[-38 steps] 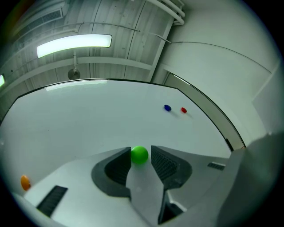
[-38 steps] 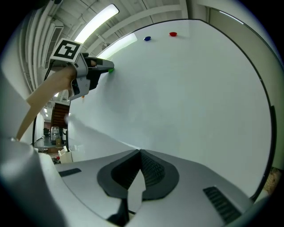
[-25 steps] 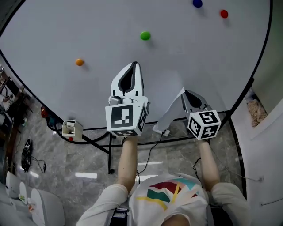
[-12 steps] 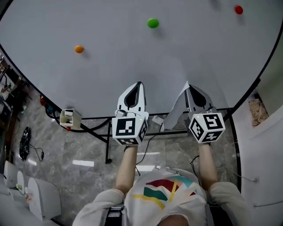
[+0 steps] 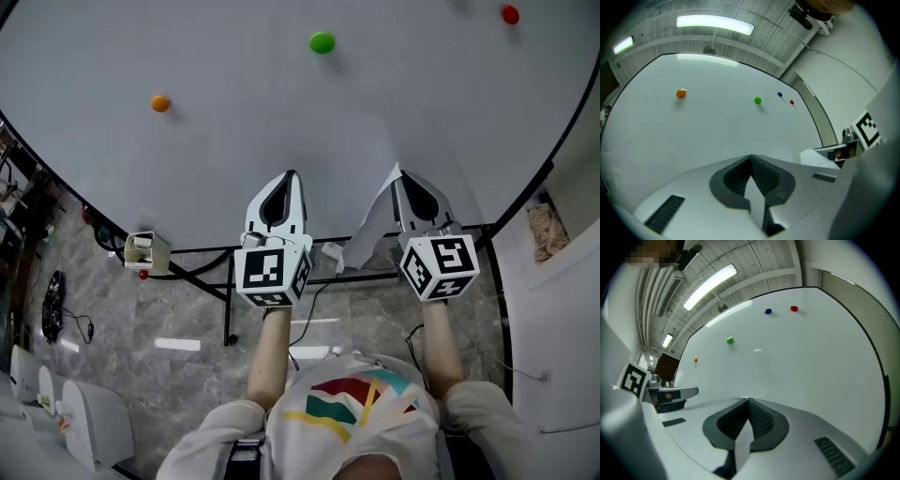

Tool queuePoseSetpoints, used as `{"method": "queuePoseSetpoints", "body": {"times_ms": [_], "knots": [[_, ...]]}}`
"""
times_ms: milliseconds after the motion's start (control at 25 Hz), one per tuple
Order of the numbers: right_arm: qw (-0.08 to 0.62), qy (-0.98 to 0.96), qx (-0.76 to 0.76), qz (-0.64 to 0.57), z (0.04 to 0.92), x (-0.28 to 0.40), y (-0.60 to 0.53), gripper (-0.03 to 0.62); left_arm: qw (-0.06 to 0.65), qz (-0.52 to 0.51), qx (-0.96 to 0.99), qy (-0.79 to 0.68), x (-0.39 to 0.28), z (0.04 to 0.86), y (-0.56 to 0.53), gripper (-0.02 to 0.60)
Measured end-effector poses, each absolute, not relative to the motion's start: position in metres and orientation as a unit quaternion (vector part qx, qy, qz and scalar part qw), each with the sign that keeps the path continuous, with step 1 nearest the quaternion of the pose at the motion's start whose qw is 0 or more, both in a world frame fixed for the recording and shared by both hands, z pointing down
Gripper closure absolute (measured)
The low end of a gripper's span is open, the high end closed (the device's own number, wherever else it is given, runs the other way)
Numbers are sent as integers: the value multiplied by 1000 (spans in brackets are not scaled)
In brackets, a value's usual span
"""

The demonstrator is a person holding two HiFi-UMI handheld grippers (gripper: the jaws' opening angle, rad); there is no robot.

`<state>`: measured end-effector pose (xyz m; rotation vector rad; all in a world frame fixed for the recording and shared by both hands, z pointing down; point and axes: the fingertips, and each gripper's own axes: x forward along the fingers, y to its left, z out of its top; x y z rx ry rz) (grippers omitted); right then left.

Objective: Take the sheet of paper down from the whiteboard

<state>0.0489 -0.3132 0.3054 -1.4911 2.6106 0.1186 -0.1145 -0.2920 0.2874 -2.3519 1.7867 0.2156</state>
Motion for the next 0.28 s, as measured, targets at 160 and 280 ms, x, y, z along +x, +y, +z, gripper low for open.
{"method": "queuePoseSetpoints", "body": {"times_ms": [160,280], "knots": [[71,865,-495,46,299,51,-312,582,84,75,-793,599,-114,289,-292,537],[73,864,-496,51,294,52,-311,581,83,74,-793,599,-113,291,-291,537]]}}
